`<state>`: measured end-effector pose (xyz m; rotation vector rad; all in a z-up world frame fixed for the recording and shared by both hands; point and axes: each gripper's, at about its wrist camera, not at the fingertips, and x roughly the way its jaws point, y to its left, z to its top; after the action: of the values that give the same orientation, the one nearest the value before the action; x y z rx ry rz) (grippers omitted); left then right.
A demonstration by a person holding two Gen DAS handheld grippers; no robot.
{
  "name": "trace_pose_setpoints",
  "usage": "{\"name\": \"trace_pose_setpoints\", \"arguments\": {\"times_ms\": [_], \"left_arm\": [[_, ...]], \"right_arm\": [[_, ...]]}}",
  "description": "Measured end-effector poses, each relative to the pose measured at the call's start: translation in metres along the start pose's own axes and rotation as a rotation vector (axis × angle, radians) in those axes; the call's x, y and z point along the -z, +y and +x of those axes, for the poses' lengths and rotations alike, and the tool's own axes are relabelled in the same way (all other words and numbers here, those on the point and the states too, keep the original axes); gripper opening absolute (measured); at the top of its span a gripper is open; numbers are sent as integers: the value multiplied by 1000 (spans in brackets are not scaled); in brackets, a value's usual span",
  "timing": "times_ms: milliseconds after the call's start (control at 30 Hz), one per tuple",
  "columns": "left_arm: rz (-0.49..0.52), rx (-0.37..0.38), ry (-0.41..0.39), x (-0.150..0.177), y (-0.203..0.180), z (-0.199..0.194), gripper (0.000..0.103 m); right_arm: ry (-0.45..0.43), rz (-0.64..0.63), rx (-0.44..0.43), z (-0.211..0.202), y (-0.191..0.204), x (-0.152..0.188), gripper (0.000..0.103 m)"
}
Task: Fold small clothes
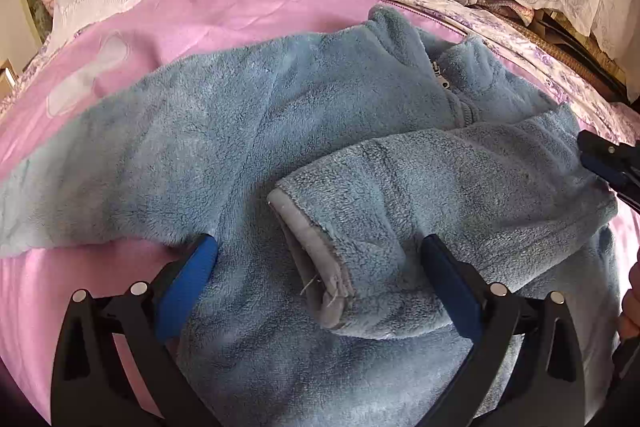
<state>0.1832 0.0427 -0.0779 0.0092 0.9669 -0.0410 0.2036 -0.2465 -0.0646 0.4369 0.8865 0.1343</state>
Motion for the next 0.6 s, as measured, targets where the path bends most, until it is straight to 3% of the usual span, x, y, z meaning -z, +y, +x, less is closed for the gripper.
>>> {"name": "trace_pose_setpoints", "arguments": {"times_ms": [100, 133, 167, 233, 267, 433, 600], "left_arm": [[-17, 20, -11, 0, 4, -5, 99], [-34, 37, -13, 0, 9, -9, 99], [-54, 50, -18, -1, 14, -15, 99], [-97, 36, -54, -3, 32, -34, 99], [-120, 31, -78, -3, 45, -45, 99], [-315, 36, -117, 16, 141, -79, 99], [-634, 42, -61, 60, 255, -69, 99]], "right_arm": [[6, 78, -41, 11, -26, 2, 29], [2, 93, -51, 6, -28, 1, 29], [-24, 91, -52, -2, -27, 1, 31], [-107, 39, -5, -20, -17, 3, 55], [-136, 2, 10, -26, -10, 5, 58], [-122, -31, -22, -21, 0, 14, 59], [-126, 28, -45, -18, -14, 20, 59]]}}
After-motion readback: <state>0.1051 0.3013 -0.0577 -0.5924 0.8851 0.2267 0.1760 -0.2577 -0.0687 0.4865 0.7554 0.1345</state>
